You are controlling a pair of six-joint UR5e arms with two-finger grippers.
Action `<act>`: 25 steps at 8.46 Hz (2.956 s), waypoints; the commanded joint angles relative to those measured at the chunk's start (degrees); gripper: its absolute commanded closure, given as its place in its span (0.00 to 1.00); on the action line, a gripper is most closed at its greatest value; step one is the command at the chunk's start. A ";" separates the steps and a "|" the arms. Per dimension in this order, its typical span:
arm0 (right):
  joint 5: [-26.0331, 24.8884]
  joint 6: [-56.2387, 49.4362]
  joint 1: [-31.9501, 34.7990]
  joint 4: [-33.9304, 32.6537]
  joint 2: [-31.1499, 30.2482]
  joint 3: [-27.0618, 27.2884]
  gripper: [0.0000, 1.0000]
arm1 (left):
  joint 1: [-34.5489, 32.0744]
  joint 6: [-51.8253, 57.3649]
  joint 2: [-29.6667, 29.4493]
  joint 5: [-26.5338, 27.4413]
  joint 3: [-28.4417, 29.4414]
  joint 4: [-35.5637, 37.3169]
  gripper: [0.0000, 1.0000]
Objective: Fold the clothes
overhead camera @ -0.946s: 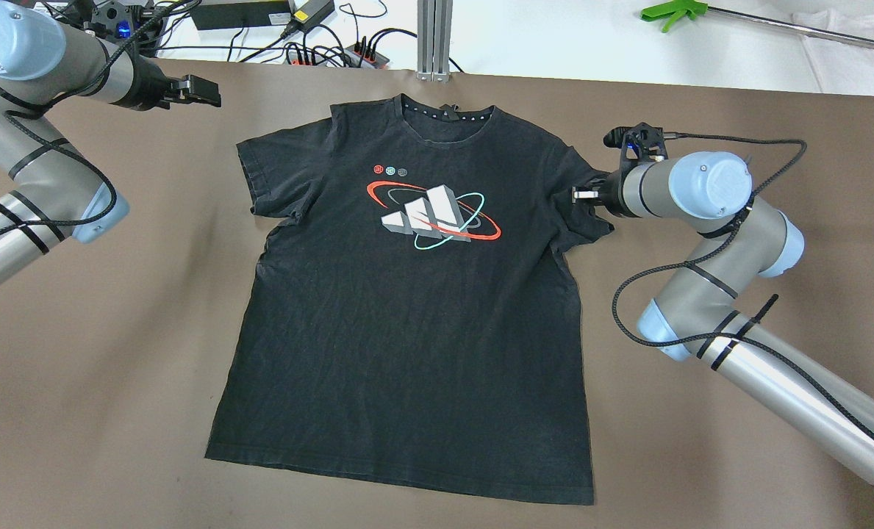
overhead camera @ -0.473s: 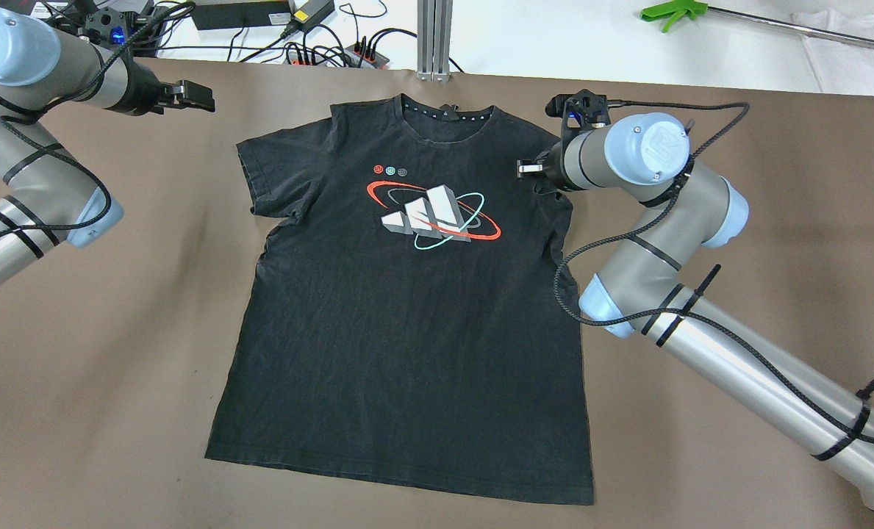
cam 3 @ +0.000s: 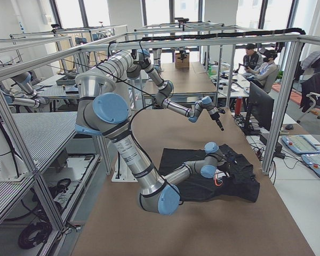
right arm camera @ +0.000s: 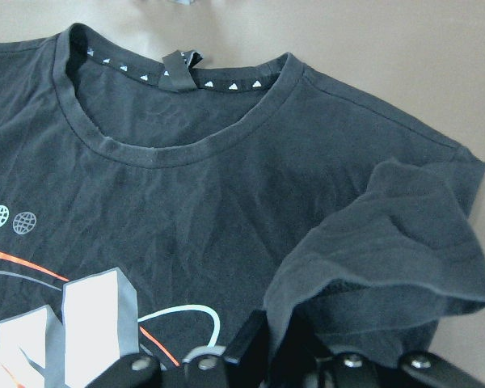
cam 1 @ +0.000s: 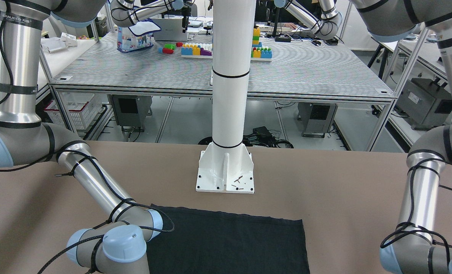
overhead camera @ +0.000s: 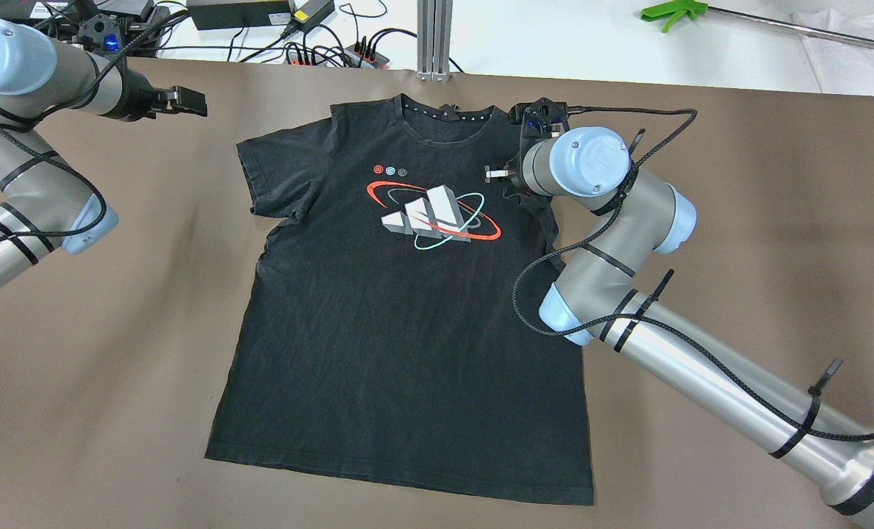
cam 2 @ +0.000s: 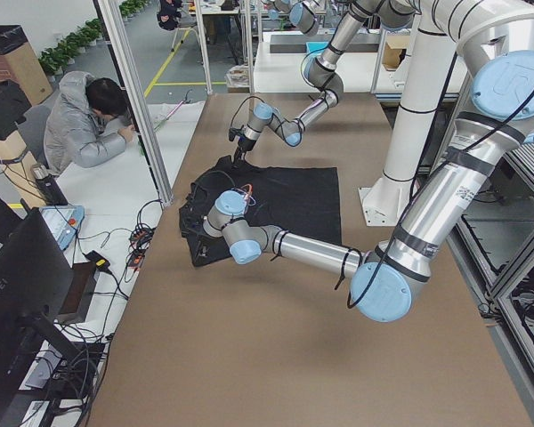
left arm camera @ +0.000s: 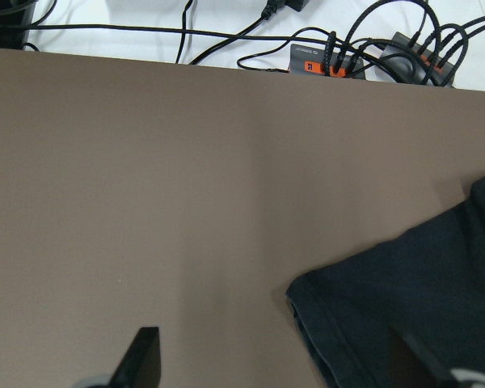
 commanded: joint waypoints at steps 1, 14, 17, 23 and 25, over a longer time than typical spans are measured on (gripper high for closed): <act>-2.55 0.01 -1.06 0.10 -0.14 -0.27 0.05 | 1.16 -1.29 0.22 1.56 -0.08 -0.14 0.00; -0.10 0.10 -0.36 0.45 -1.02 0.25 0.06 | 12.42 -3.93 -6.11 16.43 11.24 -8.05 0.00; -0.27 0.10 -0.36 0.45 -1.19 0.25 0.06 | 13.91 -3.32 -5.50 18.09 11.61 -8.05 0.00; -0.36 0.27 -0.45 0.54 -1.19 0.34 0.06 | 14.00 -1.82 -4.53 18.18 11.78 -7.88 0.37; -0.36 1.33 -0.45 0.63 -1.19 0.43 0.06 | 14.00 -1.91 -4.09 18.18 11.70 -7.88 0.60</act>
